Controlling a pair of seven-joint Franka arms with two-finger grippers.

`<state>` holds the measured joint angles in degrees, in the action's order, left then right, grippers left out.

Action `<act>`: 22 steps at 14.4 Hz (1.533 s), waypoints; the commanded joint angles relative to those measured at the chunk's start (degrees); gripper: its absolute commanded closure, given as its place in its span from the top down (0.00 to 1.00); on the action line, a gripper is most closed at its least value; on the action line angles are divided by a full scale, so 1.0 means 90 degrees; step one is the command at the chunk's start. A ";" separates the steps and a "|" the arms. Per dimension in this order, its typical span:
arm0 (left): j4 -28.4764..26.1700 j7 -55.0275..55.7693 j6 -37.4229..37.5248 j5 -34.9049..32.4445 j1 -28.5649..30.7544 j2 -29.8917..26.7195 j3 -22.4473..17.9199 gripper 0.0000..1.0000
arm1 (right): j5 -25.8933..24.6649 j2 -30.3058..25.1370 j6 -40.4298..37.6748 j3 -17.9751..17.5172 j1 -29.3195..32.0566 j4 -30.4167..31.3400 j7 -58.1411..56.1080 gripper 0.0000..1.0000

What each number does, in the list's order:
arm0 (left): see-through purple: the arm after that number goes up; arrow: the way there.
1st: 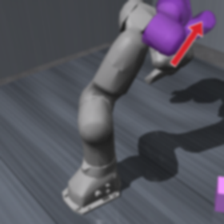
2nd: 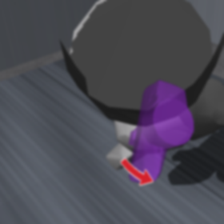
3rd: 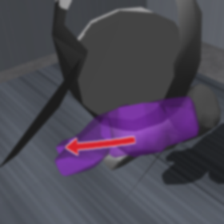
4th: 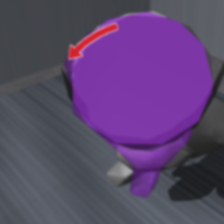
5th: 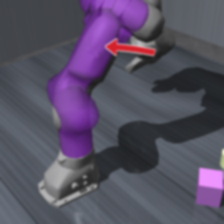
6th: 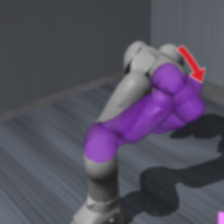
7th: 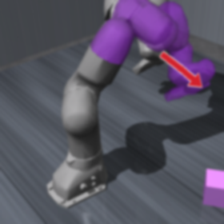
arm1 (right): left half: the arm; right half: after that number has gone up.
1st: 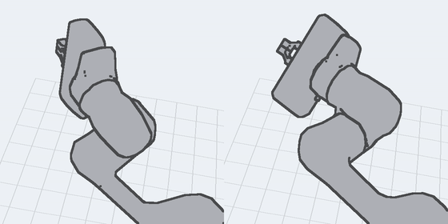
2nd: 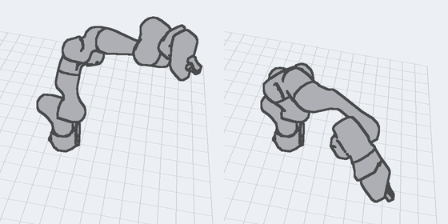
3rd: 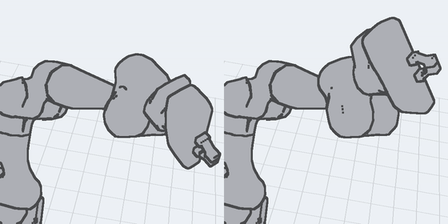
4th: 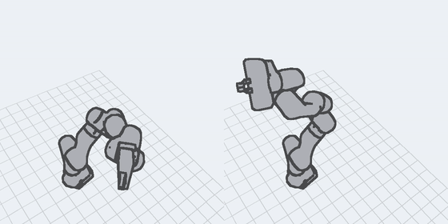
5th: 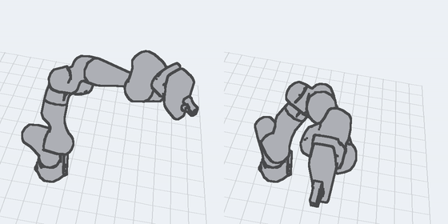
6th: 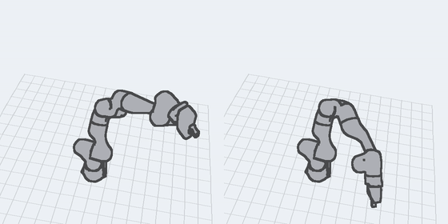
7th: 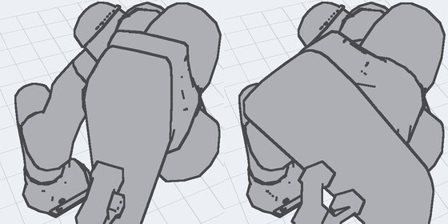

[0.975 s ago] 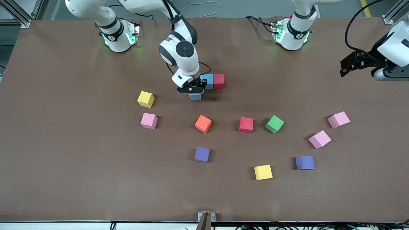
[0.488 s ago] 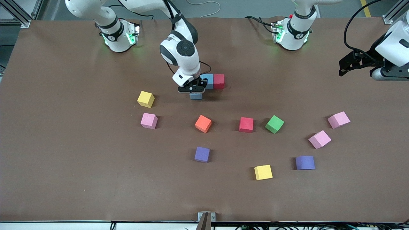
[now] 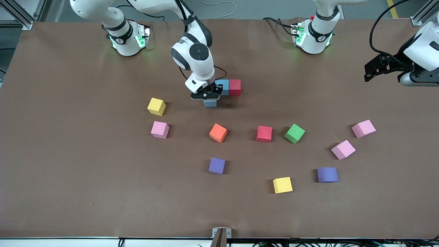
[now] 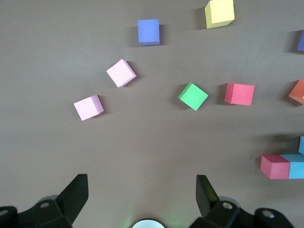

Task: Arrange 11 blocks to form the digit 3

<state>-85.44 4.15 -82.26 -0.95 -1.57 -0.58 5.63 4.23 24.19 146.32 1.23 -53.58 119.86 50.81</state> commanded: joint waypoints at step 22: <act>-0.0106 -0.0041 -0.0108 0.0008 0.0057 -0.0043 -0.0029 1.00 | -0.0069 -0.0109 -0.0086 0.0049 -0.0024 -0.0026 0.0127 1.00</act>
<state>-86.04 4.15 -82.64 -0.95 -1.32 -0.47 5.40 4.23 24.27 146.28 1.36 -53.59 120.07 50.85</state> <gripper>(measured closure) 0.000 0.004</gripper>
